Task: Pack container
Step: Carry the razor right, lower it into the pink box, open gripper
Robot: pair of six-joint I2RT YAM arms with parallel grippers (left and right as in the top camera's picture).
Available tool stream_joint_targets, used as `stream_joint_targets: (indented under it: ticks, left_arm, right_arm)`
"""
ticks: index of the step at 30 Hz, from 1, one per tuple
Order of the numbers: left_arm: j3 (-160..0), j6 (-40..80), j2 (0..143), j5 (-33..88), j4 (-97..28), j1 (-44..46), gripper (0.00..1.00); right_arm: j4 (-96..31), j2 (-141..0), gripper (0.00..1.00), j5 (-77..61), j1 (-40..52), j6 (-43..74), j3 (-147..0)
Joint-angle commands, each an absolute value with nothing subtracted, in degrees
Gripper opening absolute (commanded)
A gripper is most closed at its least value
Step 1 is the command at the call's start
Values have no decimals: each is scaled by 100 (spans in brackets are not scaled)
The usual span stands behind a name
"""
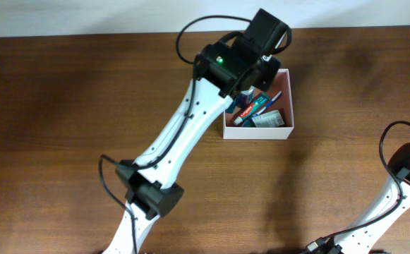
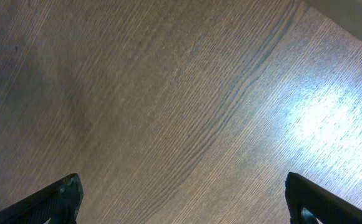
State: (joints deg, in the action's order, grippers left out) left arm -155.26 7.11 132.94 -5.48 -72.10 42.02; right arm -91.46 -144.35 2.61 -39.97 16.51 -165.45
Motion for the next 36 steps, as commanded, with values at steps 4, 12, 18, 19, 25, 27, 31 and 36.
stream_joint_targets:
  ticks: [4, 12, 18, 19, 25, 27, 31, 36]
  left_arm:
    - [-15568, 397, 13880, -165, -7203, 4316, 6]
    - [-15568, 270, 14291, 252, -7376, 4412, 6]
    - [-15565, 268, 14422, 281, -7478, 4458, 15]
    - [-15565, 268, 14427, 281, -7507, 4458, 15]
    - [-15565, 268, 14427, 261, -7572, 4456, 17]
    - [-15565, 268, 14427, 259, -7572, 4438, 24]
    - [-15568, 270, 14427, 261, -7585, 4357, 53]
    - [-15576, 268, 14365, 261, -7758, 4202, 56]
  right_arm:
    - [-9146, -14398, 99, 349, -3977, 1702, -16591]
    - [-9146, -14398, 99, 349, -3977, 1702, -16591]
    - [-9146, -14398, 99, 351, -3977, 1702, -16591]
    - [-9146, -14398, 99, 349, -3977, 1702, -16591]
    - [-9146, -14398, 99, 349, -3977, 1699, -16591]
    - [-9146, -14398, 99, 349, -3977, 1699, -16591]
    - [-9146, -14398, 99, 349, -3977, 1699, -16591]
    - [-9146, -14398, 99, 349, -3977, 1699, -16591]
